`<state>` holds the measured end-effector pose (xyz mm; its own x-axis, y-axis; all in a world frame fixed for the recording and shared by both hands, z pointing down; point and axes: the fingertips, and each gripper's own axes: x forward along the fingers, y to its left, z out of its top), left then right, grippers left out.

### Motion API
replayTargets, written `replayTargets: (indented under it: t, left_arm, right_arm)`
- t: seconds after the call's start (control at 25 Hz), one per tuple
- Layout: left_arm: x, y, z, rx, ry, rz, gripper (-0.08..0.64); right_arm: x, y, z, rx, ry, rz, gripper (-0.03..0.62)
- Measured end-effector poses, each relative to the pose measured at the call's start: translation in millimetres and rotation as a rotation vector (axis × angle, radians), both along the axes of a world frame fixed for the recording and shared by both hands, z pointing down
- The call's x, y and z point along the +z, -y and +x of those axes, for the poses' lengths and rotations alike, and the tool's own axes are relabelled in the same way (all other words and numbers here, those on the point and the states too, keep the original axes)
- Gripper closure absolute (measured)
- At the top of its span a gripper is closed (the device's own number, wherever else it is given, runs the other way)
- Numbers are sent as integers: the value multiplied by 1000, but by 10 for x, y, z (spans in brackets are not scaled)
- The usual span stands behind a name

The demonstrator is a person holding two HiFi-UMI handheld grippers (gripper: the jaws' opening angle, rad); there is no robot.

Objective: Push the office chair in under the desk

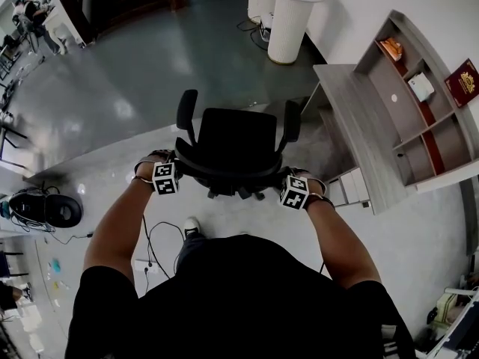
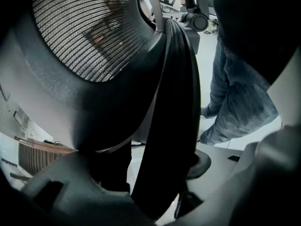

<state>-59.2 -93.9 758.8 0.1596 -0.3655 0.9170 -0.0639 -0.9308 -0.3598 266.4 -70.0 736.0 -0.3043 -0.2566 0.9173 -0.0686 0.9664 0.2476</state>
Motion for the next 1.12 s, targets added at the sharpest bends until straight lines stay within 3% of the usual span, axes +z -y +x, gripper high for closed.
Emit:
replayTargets:
  t: [0.36, 0.88, 1.12]
  left_arm:
    - [10, 194, -85, 61, -4, 14, 291]
    - [9, 644, -169, 212, 36, -68, 296]
    - [12, 1075, -110, 308, 32, -41, 298]
  right_arm:
    - [7, -15, -84, 20, -26, -17, 425]
    - [-5, 26, -237, 180, -35, -31, 426]
    - [-3, 123, -295, 285, -28, -26, 425]
